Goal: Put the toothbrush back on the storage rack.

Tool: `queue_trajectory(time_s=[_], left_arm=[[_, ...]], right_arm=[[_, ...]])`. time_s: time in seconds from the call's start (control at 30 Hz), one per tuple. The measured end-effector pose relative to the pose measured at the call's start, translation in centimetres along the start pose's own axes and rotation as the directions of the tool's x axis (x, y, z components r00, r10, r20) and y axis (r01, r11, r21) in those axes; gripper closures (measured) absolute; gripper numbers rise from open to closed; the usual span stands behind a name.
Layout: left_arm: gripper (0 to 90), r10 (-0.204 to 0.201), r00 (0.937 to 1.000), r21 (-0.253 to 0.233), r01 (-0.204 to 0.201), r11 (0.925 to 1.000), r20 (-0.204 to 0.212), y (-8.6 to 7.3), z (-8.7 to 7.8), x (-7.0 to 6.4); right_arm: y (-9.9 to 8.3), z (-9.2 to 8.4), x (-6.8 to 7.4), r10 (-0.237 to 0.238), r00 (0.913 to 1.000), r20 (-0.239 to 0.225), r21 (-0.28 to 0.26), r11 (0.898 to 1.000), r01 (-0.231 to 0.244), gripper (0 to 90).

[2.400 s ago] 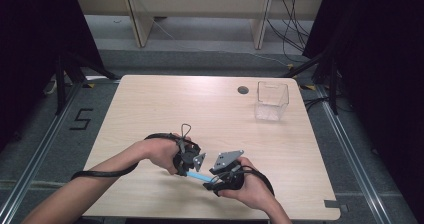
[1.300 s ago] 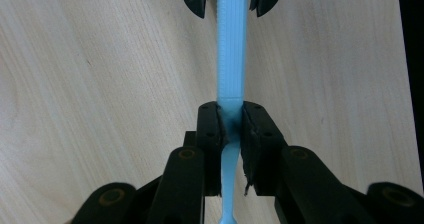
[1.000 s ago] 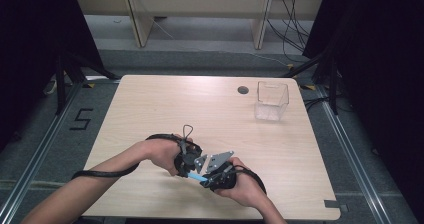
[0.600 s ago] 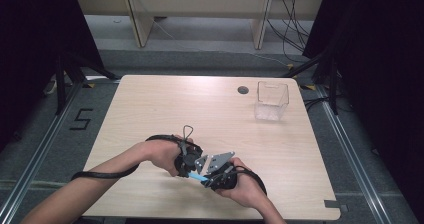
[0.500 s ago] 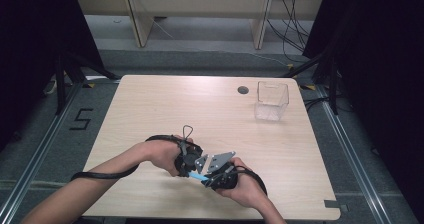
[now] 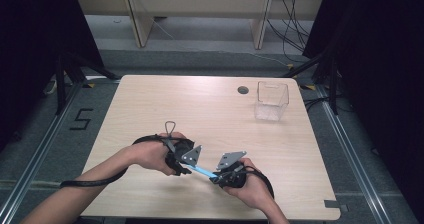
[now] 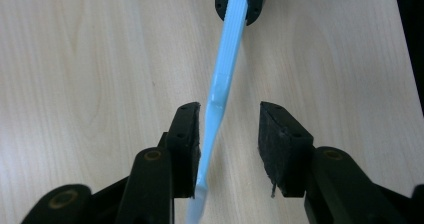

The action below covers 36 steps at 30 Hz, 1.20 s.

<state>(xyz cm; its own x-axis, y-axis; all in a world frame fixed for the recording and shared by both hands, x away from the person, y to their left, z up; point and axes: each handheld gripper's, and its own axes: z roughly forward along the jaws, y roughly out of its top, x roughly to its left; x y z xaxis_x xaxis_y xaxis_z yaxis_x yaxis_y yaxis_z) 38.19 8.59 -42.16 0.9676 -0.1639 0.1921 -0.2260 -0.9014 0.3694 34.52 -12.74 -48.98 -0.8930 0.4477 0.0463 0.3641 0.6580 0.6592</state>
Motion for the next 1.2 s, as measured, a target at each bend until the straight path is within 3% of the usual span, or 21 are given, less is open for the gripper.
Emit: queue_trajectory(time_s=[0.17, 0.2, 0.27, 0.4, 0.43, 0.47, 0.5, 0.53, 0.6, 0.63, 0.67, 0.8, 0.83, 0.87, 0.9, 0.93, 0.97, 1.0, 1.13, 1.17, 1.2], left_arm=[[55.9, -0.064, 0.9968, -0.097, 0.059, 0.9936, -0.048, -1.2, -0.9, -0.4], [55.3, -0.104, 0.9928, -0.151, 0.094, 0.9842, -0.060, -1.7, -1.1, -0.6], [54.4, -0.114, 0.9913, -0.172, 0.102, 0.9798, -0.065, -2.0, -1.2, -0.7], [52.9, -0.182, 0.9800, -0.278, 0.153, 0.9483, -0.081, -3.4, -1.2, -1.0], [52.2, -0.182, 0.9800, -0.278, 0.153, 0.9483, -0.081, -3.4, -1.2, -1.0], [50.8, -0.215, 0.9735, -0.313, 0.181, 0.9325, -0.078, -4.0, -1.0, -1.1], [49.0, -0.215, 0.9735, -0.313, 0.181, 0.9325, -0.078, -4.0, -1.0, -1.1], [47.6, -0.251, 0.9645, -0.354, 0.207, 0.9120, -0.083, -4.6, -0.7, -1.2], [43.4, -0.264, 0.9607, -0.368, 0.217, 0.9044, -0.084, -4.8, -0.5, -1.2], [41.6, -0.312, 0.9466, -0.418, 0.252, 0.8728, -0.081, -5.2, -0.2, -1.4], [40.9, -0.312, 0.9466, -0.418, 0.252, 0.8728, -0.081, -5.2, -0.2, -1.4], [36.6, -0.422, 0.9055, -0.515, 0.341, 0.7865, -0.045, -6.0, 0.6, -1.4], [36.5, -0.422, 0.9055, -0.515, 0.341, 0.7865, -0.045, -6.0, 0.6, -1.4], [37.3, -0.442, 0.8960, -0.535, 0.356, 0.7660, -0.037, -6.2, 0.8, -1.4], [37.3, -0.450, 0.8923, -0.539, 0.361, 0.7608, -0.037, -6.3, 0.8, -1.3], [39.2, -0.471, 0.8819, -0.560, 0.382, 0.7356, -0.018, -6.4, 1.0, -1.2], [39.2, -0.492, 0.8703, -0.573, 0.403, 0.7138, -0.002, -6.6, 1.1, -0.9], [39.1, -0.492, 0.8703, -0.573, 0.403, 0.7138, -0.002, -6.6, 1.1, -0.9], [37.4, -0.547, 0.8365, -0.624, 0.442, 0.6446, 0.027, -6.7, 1.4, -0.3], [35.6, -0.575, 0.8172, -0.646, 0.461, 0.6075, 0.043, -6.8, 1.5, 0.1], [34.9, -0.575, 0.8172, -0.646, 0.461, 0.6075, 0.043, -6.8, 1.5, 0.1]], right_arm=[[-0.8, -0.8, -0.4, 0.064, 0.9968, 0.048, -0.060, 0.996, -0.061, 78.7], [-1.0, -1.2, -0.6, 0.081, 0.9949, 0.061, -0.074, 0.994, -0.076, 78.7], [-1.2, -1.6, -0.9, 0.088, 0.9922, 0.088, -0.107, 0.991, -0.079, 78.7], [-1.6, -2.3, -1.5, 0.122, 0.9837, 0.132, -0.180, 0.979, -0.097, 78.7], [-1.6, -2.4, -1.7, 0.120, 0.9817, 0.148, -0.199, 0.976, -0.090, 78.7], [-1.6, -2.5, -1.6, 0.148, 0.9775, 0.150, -0.222, 0.969, -0.113, 78.7], [-1.6, -2.5, -1.6, 0.148, 0.9775, 0.150, -0.222, 0.969, -0.113, 78.7], [-1.6, -2.8, -1.9, 0.150, 0.9733, 0.174, -0.259, 0.961, -0.102, 78.7], [-1.6, -3.1, -1.9, 0.177, 0.9659, 0.189, -0.292, 0.949, -0.116, 78.7], [-1.5, -3.2, -2.0, 0.190, 0.9621, 0.196, -0.314, 0.942, -0.122, 78.6], [-1.5, -3.2, -2.0, 0.190, 0.9621, 0.196, -0.314, 0.942, -0.122, 78.6], [-1.1, -3.8, -2.1, 0.231, 0.9463, 0.227, -0.405, 0.906, -0.124, 78.7], [-1.1, -3.8, -2.1, 0.231, 0.9463, 0.227, -0.405, 0.906, -0.124, 78.7], [-0.8, -4.0, -2.2, 0.238, 0.9406, 0.242, -0.434, 0.893, -0.114, 78.6], [-0.8, -4.0, -2.2, 0.238, 0.9406, 0.242, -0.434, 0.893, -0.114, 78.6], [-0.5, -4.1, -2.2, 0.253, 0.9345, 0.250, -0.473, 0.874, -0.110, 78.7], [-0.3, -4.2, -2.3, 0.246, 0.9377, 0.245, -0.481, 0.871, -0.102, 78.6], [-0.3, -4.2, -2.3, 0.246, 0.9377, 0.245, -0.481, 0.871, -0.102, 78.6], [0.4, -4.2, -2.2, 0.259, 0.9327, 0.251, -0.526, 0.845, -0.093, 78.6], [0.5, -4.3, -2.2, 0.258, 0.9264, 0.274, -0.535, 0.841, -0.076, 78.6], [0.5, -4.3, -2.2, 0.258, 0.9264, 0.274, -0.535, 0.841, -0.076, 78.6]])
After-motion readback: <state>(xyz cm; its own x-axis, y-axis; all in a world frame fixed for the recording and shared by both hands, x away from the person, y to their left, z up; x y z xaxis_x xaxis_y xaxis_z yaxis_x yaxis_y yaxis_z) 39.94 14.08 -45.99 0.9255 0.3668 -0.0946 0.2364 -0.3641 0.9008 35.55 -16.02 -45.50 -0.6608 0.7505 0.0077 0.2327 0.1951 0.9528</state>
